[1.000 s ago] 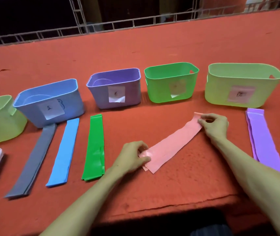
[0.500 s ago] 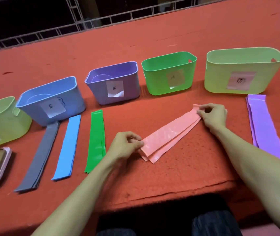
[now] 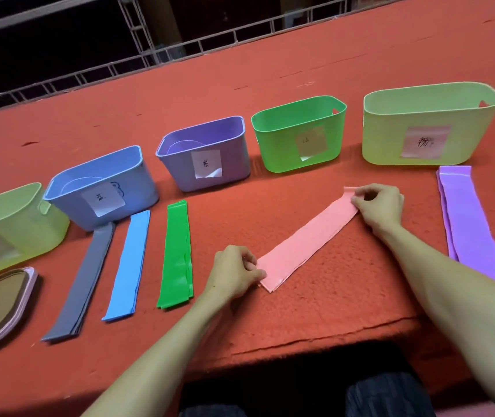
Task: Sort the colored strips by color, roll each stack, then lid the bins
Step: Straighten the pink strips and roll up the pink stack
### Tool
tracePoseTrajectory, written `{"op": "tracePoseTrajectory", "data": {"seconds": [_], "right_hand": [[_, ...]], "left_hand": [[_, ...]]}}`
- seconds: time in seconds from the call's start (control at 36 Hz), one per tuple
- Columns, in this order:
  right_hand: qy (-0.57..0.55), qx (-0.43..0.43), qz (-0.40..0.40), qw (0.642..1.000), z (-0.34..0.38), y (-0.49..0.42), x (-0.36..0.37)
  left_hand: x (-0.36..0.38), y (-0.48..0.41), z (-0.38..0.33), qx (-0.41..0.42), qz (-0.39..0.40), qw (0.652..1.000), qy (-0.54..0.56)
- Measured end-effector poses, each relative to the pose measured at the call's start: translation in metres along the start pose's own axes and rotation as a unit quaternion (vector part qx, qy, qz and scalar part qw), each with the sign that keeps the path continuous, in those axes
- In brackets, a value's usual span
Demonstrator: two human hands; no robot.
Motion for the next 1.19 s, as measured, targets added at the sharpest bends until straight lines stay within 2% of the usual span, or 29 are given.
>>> {"op": "tracePoseTrajectory", "data": {"seconds": [0.25, 0.39, 0.44, 0.61, 1.06, 1.19], "right_hand": [[0.006, 0.005, 0.009, 1.0, -0.002, -0.001, 0.0], [0.004, 0.013, 0.009, 1.0, -0.001, -0.001, -0.001], [0.004, 0.012, 0.01, 1.0, 0.0, 0.0, -0.001], [0.001, 0.005, 0.008, 1.0, 0.003, 0.001, -0.002], [-0.018, -0.014, 0.004, 1.0, -0.003, -0.003, 0.001], [-0.026, -0.016, -0.004, 1.0, -0.003, -0.002, 0.001]], "left_hand": [[0.004, -0.001, -0.006, -0.024, 0.022, 0.999, 0.013], [-0.011, -0.007, -0.008, -0.09, 0.083, 0.979, 0.163], [-0.019, -0.01, -0.009, -0.098, 0.091, 0.974, 0.181], [-0.022, -0.016, -0.002, -0.116, 0.128, 0.971, 0.162], [-0.006, -0.018, 0.004, -0.064, 0.068, 0.996, -0.015], [-0.003, -0.014, 0.002, -0.045, 0.053, 0.997, -0.032]]}}
Point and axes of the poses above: each hand's wrist, its own y-axis away from the middle knuckle, its own x-axis out of the palm, z = x × y, the point moved 1 cm from there along -y, towards the middle knuckle, and after that the axes turned 6 degrees about -x, right-handed, at the moved point
